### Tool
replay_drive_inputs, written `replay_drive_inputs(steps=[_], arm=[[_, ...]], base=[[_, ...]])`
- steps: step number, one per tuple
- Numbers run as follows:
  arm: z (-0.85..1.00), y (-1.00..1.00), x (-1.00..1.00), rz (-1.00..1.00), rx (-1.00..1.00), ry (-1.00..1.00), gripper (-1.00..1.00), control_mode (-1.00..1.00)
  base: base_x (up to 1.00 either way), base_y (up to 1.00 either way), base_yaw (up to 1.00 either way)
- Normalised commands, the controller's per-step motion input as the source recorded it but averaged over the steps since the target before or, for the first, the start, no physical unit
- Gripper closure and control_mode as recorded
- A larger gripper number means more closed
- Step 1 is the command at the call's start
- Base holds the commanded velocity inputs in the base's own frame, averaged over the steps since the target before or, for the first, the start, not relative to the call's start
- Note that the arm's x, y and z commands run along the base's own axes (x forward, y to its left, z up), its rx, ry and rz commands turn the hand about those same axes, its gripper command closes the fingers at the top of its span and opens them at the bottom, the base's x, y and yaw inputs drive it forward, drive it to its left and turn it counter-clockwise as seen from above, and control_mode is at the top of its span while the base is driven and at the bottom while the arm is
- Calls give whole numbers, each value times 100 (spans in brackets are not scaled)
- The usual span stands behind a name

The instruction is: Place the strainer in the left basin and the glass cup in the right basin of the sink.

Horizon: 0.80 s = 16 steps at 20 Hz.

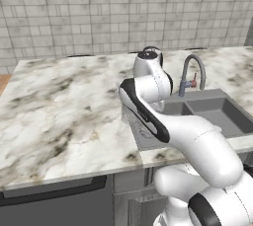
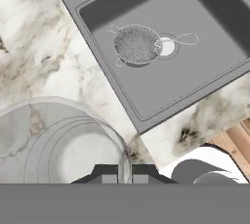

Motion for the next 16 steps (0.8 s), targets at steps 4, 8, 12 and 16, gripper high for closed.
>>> replay_drive_inputs(steps=[4,8,12,16], arm=[[15,-50,0,-1,0,-13,100,-100],[11,-49,0,0,0,-27,100,-100],[10,-50,0,-4,0,-14,100,-100],[10,-50,0,-7,0,-2,100,-100]], base=[[0,0,0],[0,0,0],[0,0,0],[0,0,0]])
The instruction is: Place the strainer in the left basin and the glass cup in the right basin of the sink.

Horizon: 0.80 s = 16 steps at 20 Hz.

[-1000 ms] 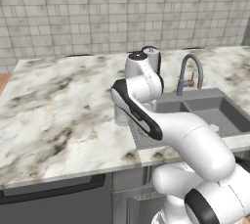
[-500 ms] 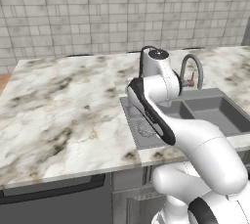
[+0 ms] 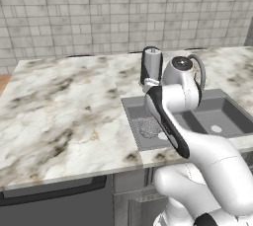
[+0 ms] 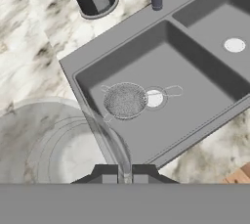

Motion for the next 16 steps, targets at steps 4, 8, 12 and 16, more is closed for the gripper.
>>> replay_drive_inputs(steps=[4,8,12,16], arm=[[11,-52,0,-8,0,8,100,-100],[14,-51,0,-7,0,12,100,-100],[11,-50,-10,-2,0,14,100,-100],[1,-55,-20,0,0,3,100,-100]], base=[[0,0,0],[0,0,0],[0,0,0],[0,0,0]])
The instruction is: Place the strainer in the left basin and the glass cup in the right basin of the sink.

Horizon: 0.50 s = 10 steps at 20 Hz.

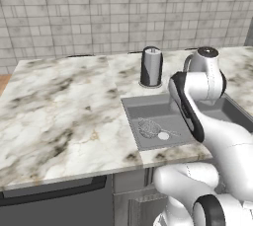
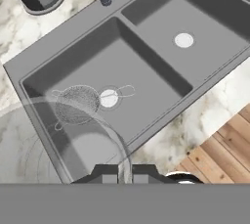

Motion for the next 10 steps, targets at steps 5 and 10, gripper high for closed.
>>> replay_drive_inputs(steps=[5,10], arm=[[0,-55,-18,0,0,6,100,-100],[0,-59,-22,0,0,7,100,-100]], base=[[0,0,0],[0,0,0]])
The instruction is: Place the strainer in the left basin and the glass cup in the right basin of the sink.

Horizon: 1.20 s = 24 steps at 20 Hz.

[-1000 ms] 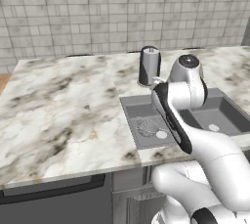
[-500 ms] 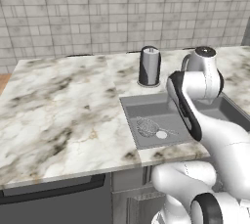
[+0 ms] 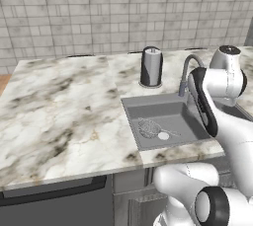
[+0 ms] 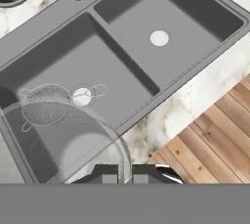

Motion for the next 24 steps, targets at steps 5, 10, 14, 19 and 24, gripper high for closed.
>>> replay_drive_inputs(steps=[5,10,14,19,24], arm=[[0,-61,-22,0,0,5,100,-100],[-2,-62,-15,0,0,7,100,-100],[-2,-64,-17,0,0,3,100,-100],[-8,-59,-3,0,0,7,100,-100],[-12,-57,0,0,0,2,100,-100]], base=[[0,0,0],[0,0,0],[0,0,0],[0,0,0],[0,0,0]])
